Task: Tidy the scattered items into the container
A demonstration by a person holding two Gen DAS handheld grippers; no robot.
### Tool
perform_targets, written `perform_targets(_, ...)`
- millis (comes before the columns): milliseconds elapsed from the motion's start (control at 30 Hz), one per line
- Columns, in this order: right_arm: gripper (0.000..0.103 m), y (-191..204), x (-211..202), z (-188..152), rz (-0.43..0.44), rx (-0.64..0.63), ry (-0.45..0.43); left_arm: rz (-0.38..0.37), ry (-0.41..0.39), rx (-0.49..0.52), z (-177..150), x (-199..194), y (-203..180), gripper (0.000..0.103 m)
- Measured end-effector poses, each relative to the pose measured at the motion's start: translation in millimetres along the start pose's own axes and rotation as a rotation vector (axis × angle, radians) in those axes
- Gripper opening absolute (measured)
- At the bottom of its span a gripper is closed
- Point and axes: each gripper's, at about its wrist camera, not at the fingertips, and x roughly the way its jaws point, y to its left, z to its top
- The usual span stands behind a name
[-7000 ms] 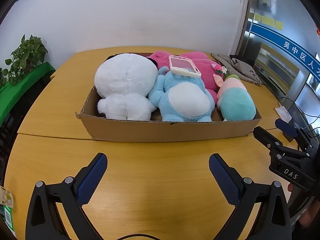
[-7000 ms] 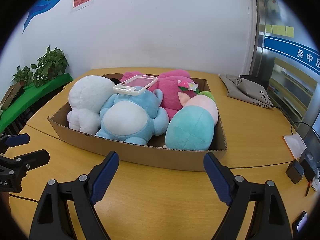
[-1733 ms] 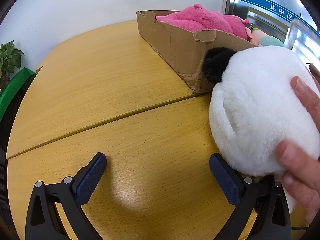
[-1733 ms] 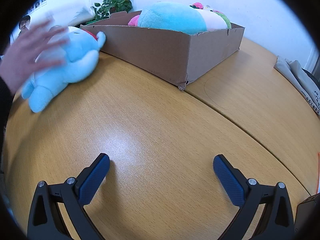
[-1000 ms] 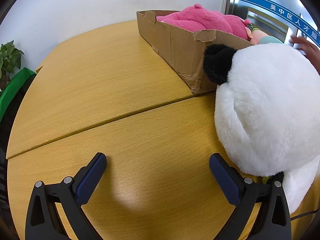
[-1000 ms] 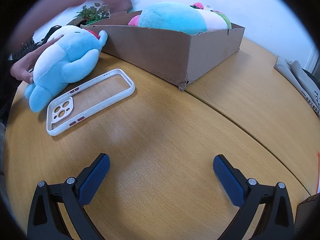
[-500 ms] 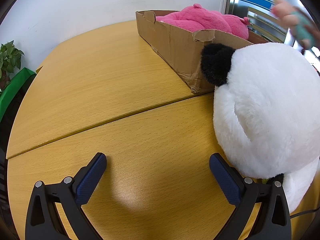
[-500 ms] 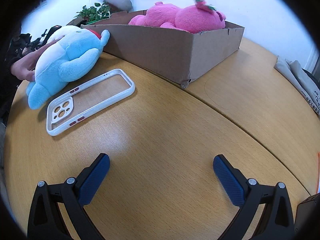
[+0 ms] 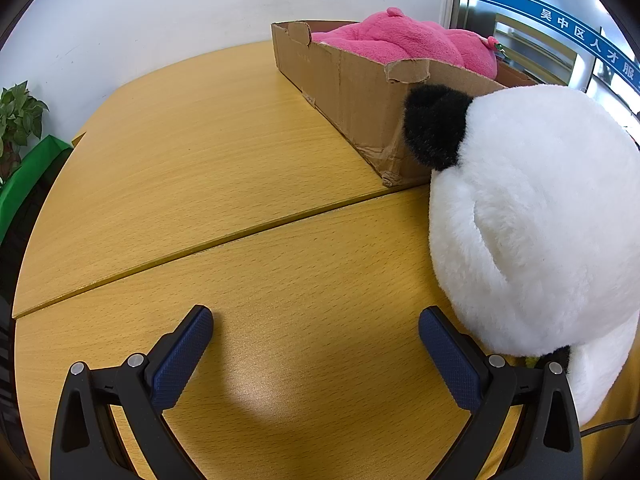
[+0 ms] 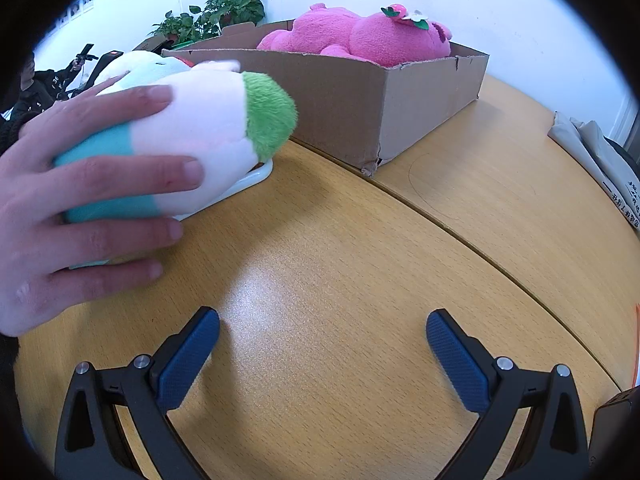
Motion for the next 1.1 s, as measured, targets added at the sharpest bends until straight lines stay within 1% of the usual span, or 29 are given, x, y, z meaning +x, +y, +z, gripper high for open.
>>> perform_targets(1100,0.103,2.8,-0.3,-2.8,-0.003,0.002,-0.001,0.000,0.001,0.000,-1.8,-1.5,-1.2,0.103)
